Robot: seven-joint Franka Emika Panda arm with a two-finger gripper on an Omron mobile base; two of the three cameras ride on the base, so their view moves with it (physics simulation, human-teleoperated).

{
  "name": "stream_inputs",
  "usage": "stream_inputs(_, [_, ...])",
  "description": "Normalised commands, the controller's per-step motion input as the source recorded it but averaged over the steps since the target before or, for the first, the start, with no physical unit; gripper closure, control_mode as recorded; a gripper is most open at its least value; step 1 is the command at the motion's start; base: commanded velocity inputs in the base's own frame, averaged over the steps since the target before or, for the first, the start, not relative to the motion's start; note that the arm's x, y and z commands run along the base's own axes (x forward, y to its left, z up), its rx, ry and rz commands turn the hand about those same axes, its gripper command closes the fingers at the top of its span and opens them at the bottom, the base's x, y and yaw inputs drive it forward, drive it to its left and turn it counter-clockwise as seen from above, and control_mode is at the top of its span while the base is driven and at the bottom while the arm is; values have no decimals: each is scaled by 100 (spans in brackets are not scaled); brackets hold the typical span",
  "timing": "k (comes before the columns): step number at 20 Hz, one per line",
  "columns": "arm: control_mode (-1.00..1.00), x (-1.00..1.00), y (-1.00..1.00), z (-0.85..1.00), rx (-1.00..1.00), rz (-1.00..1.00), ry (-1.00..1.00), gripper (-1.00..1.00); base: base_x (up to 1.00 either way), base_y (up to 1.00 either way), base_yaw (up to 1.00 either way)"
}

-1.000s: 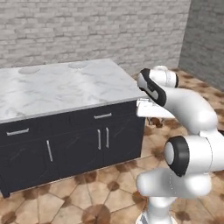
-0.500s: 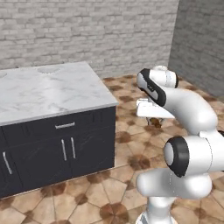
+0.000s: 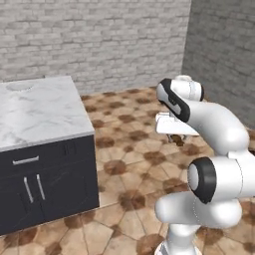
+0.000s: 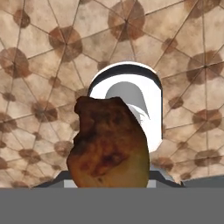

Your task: Take the chicken drumsticks from the pan and place one on each plate on the dining counter.

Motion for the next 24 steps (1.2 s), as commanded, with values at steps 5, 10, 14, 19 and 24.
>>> stream_inputs(5, [100, 0, 0, 0, 0, 0, 0, 100, 93, -58, 0])
stream_inputs(10, [100, 0, 0, 0, 0, 0, 0, 100, 100, -47, 3])
stream_inputs(14, [100, 0, 0, 0, 0, 0, 0, 100, 100, -37, 8])
stream_inputs(19, [100, 0, 0, 0, 0, 0, 0, 100, 100, -34, 9])
stream_inputs(24, [100, 0, 0, 0, 0, 0, 0, 100, 100, -28, 11])
